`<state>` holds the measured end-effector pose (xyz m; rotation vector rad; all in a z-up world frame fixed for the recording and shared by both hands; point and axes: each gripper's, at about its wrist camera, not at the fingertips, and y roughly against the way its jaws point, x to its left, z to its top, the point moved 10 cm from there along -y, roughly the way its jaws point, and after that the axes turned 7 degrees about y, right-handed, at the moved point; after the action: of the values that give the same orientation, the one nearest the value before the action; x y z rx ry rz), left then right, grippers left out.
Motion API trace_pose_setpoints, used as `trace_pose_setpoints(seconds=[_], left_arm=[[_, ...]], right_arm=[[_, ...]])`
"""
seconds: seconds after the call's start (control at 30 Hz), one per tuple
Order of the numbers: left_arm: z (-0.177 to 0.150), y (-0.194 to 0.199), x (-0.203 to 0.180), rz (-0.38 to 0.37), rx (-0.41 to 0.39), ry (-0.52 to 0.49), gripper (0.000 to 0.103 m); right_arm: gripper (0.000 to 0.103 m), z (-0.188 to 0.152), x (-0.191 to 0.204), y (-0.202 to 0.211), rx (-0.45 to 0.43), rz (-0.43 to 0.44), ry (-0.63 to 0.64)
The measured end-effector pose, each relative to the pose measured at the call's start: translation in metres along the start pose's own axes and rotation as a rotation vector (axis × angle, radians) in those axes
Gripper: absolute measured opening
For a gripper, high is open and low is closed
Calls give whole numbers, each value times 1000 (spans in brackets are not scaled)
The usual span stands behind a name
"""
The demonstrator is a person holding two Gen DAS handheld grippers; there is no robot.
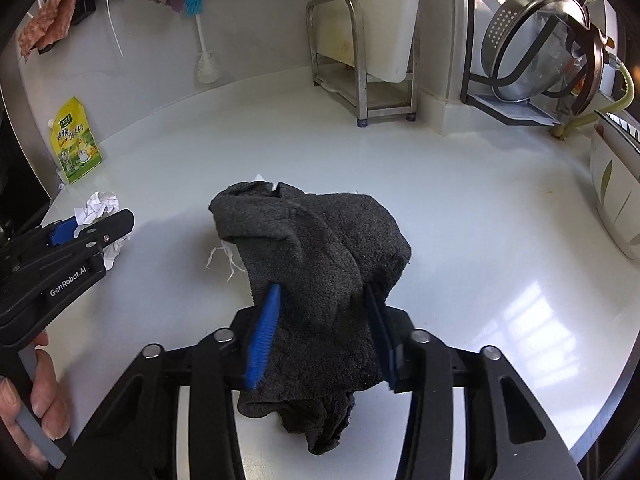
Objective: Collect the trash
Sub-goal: 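Regrip the grey cloth with the right tool while the left tool holds the paper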
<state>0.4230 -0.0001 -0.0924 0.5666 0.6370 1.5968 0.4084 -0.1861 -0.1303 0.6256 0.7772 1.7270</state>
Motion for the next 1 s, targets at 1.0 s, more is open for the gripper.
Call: trace_pose_setpoints(seconds=[1.0], left_arm=[[0, 2, -1, -7, 0, 4, 41]], right_arm=[[15, 12, 2, 21, -72, 179, -74]])
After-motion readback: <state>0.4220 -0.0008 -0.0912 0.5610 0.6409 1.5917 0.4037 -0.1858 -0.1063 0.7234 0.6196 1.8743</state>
